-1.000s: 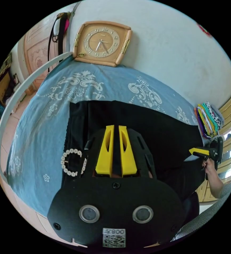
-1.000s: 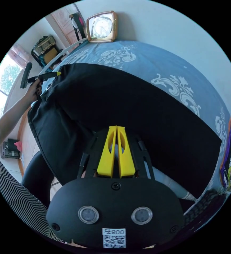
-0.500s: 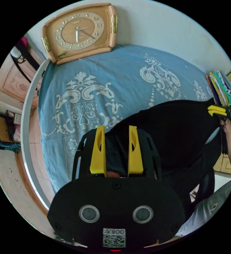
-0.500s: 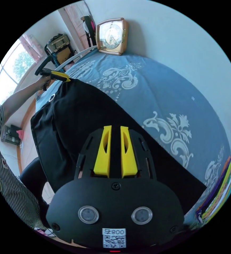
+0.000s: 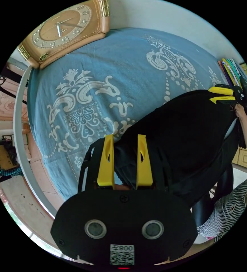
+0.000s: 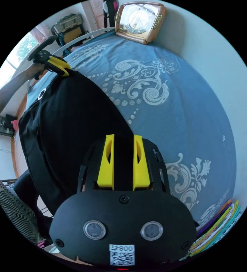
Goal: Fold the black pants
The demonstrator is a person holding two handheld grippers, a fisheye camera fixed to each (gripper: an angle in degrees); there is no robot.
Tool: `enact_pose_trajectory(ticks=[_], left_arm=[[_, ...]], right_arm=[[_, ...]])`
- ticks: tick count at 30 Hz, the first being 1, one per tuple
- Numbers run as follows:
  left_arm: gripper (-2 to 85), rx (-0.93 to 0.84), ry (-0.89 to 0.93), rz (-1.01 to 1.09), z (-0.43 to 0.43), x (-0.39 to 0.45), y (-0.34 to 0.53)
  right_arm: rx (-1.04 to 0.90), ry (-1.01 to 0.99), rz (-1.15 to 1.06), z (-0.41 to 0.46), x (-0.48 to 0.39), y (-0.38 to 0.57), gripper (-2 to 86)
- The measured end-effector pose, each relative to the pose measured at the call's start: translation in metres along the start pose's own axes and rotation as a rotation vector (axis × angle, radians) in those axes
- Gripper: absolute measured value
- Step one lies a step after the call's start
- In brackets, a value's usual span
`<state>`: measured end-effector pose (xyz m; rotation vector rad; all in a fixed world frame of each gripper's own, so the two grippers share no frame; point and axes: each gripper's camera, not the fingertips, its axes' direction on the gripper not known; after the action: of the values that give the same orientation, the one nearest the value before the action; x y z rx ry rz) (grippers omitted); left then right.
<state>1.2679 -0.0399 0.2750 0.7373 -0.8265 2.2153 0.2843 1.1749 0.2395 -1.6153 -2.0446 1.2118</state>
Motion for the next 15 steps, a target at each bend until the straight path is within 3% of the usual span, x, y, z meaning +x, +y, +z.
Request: enact_pose_trajectory(ticks=[7,15], left_arm=[[4.2,0.026,0.027,0.041,-0.033,0.024,-0.011],[2.1,0.098,-0.021,-0.011,-0.099,0.050,0.002]], right_arm=[[-0.006,0.045,0.020,-0.039,0.003,-0.027,6.7],[-0.074,0.099,0.035,-0.096,-0.004,-0.050,1.2]])
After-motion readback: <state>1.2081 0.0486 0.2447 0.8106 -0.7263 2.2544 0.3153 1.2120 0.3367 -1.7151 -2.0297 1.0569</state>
